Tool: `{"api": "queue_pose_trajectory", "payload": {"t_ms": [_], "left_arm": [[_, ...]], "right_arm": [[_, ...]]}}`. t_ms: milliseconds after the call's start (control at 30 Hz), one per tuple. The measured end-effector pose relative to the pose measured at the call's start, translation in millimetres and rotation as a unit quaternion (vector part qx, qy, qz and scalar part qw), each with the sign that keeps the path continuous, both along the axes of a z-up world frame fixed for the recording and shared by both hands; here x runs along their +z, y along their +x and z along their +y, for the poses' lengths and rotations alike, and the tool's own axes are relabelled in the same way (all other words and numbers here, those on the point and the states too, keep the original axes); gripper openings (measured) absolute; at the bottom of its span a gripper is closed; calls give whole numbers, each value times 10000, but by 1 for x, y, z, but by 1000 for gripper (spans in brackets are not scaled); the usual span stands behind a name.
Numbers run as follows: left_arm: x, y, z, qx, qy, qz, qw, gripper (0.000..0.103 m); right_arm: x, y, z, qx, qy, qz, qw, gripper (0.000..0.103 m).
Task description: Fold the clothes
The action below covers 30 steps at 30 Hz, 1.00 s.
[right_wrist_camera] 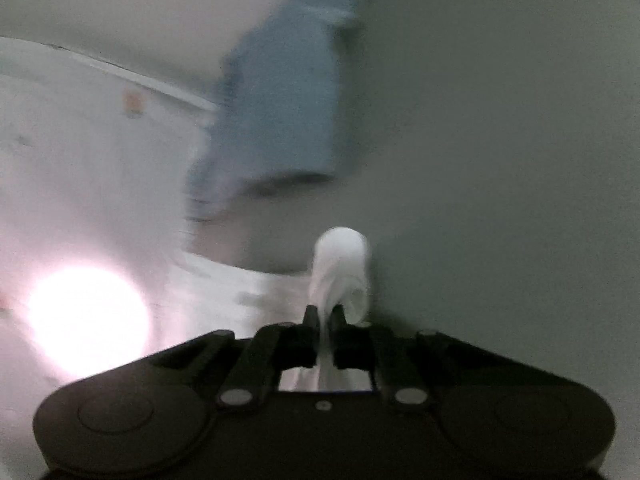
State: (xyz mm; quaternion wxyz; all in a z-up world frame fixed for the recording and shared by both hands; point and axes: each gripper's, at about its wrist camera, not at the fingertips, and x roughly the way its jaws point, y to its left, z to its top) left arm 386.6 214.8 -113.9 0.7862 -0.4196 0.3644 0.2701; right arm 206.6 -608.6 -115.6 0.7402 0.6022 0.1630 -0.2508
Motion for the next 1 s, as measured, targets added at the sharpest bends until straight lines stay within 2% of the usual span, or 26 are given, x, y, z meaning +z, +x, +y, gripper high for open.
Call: {"api": "queue_pose_trajectory", "payload": {"t_ms": [133,200,267,400,433,533,600,633,667,700,733,767,800,867,900,933,1000], "left_arm": [[73,84,-6,-332,-37,-947,9949,2],[126,126,-10,-450,34,-1496,9877,2],[188,163,-15,-535,132,-2106,9760,2],[312,191,-9,-521,348,-3266,9431,1],[344,189,-5,-480,428,-3576,9316,1],[414,159,9,-387,649,-4400,8948,1],[440,126,18,-384,748,-4872,8692,2],[443,108,23,-381,760,-5039,8596,2],[442,90,27,-375,755,-5173,8517,2],[435,74,31,-373,713,-5235,8482,2],[425,59,34,-373,653,-5258,8473,2],[409,43,35,-371,651,-5195,8512,2],[391,26,34,-368,680,-5083,8577,2],[353,-6,32,-361,738,-4856,8703,2],[330,-23,28,-330,836,-4631,8817,2],[305,-39,24,-284,971,-4341,8952,2],[247,-66,16,-230,1087,-3558,9279,2]], "right_arm": [[114,75,11,381,-255,-1186,9919,5],[171,113,16,569,-381,-1774,9818,5],[227,150,22,755,-506,-2354,9677,5],[341,225,32,1117,-748,-3483,9277,5],[370,244,35,1205,-807,-3757,9153,5],[444,219,44,1108,-1300,-4831,8588,4],[471,187,45,932,-1729,-5166,8334,4],[477,171,43,852,-1909,-5253,8248,4],[476,153,38,781,-2023,-5305,8195,4],[470,135,32,737,-2062,-5316,8182,4],[460,123,25,719,-2088,-5273,8205,4],[446,110,20,729,-2128,-5172,8257,4],[430,95,16,744,-2170,-5058,8316,4],[385,64,10,795,-2182,-4677,8528,4],[361,48,8,822,-2182,-4473,8635,4],[331,33,7,837,-2195,-4119,8804,4],[267,13,4,831,-2062,-3282,9181,4]]}}
